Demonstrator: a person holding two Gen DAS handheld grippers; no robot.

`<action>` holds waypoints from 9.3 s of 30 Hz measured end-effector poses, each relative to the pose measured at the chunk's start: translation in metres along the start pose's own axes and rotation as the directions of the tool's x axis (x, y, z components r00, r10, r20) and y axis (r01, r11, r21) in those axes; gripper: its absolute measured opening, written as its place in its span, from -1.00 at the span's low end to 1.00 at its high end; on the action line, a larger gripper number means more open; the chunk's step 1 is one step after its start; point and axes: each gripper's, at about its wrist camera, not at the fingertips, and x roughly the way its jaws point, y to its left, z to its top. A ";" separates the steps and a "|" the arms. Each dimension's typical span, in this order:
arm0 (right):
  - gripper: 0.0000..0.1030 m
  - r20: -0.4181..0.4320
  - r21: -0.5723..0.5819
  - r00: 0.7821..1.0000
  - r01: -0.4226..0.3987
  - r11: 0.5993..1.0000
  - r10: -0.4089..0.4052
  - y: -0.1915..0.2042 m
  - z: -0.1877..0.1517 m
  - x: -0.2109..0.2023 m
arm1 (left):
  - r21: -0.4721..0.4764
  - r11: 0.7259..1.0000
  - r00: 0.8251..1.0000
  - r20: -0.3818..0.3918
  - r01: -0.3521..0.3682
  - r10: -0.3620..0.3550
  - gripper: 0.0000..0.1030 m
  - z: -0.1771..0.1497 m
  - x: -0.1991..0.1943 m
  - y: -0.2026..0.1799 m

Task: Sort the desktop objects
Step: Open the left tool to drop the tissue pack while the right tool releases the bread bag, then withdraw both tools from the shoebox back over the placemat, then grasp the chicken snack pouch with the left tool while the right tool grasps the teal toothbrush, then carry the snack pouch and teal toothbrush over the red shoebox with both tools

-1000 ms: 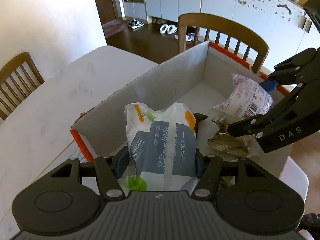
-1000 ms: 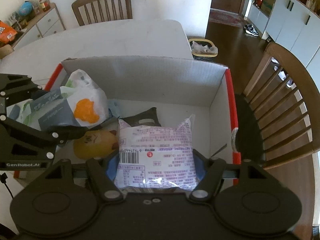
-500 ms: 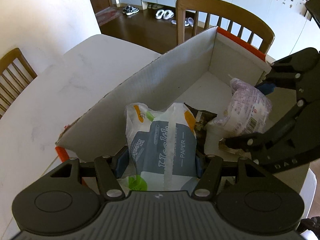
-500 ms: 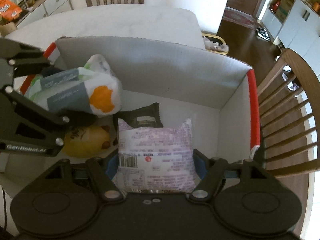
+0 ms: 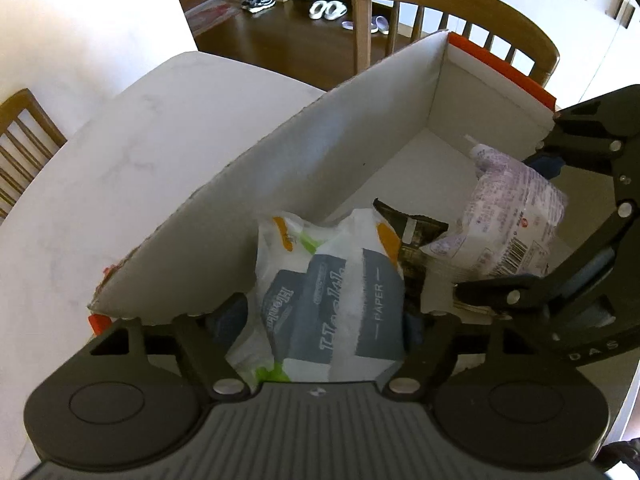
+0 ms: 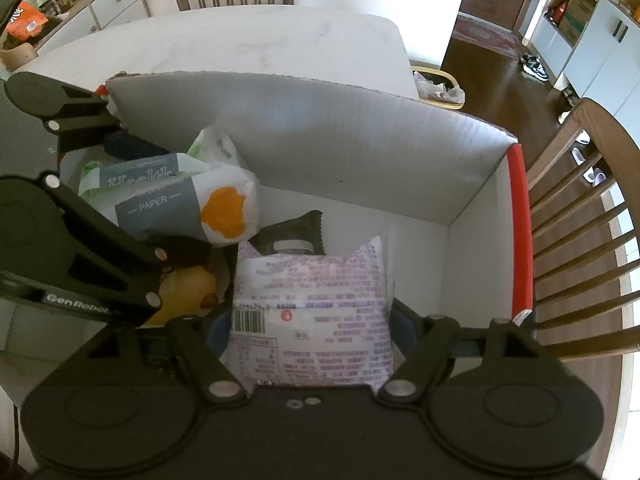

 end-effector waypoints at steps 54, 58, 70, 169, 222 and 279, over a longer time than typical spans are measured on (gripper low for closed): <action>0.76 0.210 -0.029 0.977 -0.014 0.999 0.020 0.072 -0.024 -0.114 | -0.180 0.982 0.954 0.300 0.052 0.005 0.77 -0.099 -0.143 0.024; 0.76 0.213 -0.048 0.976 -0.023 0.999 0.032 0.092 -0.023 -0.115 | -0.204 0.978 0.949 0.313 0.046 0.021 0.77 -0.117 -0.154 0.032; 0.76 0.215 -0.088 0.975 -0.037 0.995 0.056 0.158 -0.014 -0.109 | -0.234 0.972 0.931 0.358 0.010 0.076 0.77 -0.178 -0.180 0.065; -0.49 0.024 -0.529 0.960 -0.226 0.818 0.281 0.388 0.063 0.075 | -0.325 0.934 0.954 0.203 -0.147 0.220 1.00 -0.355 -0.082 0.201; -0.83 0.153 -0.147 0.961 -0.209 0.967 0.231 0.306 -0.002 -0.014 | -0.369 0.929 0.924 0.349 -0.021 0.159 -0.75 -0.323 -0.149 0.167; -0.83 0.374 0.104 0.925 -0.119 0.987 0.072 0.062 -0.065 -0.130 | -0.105 0.977 0.886 0.449 0.184 -0.119 -0.75 -0.101 -0.160 -0.024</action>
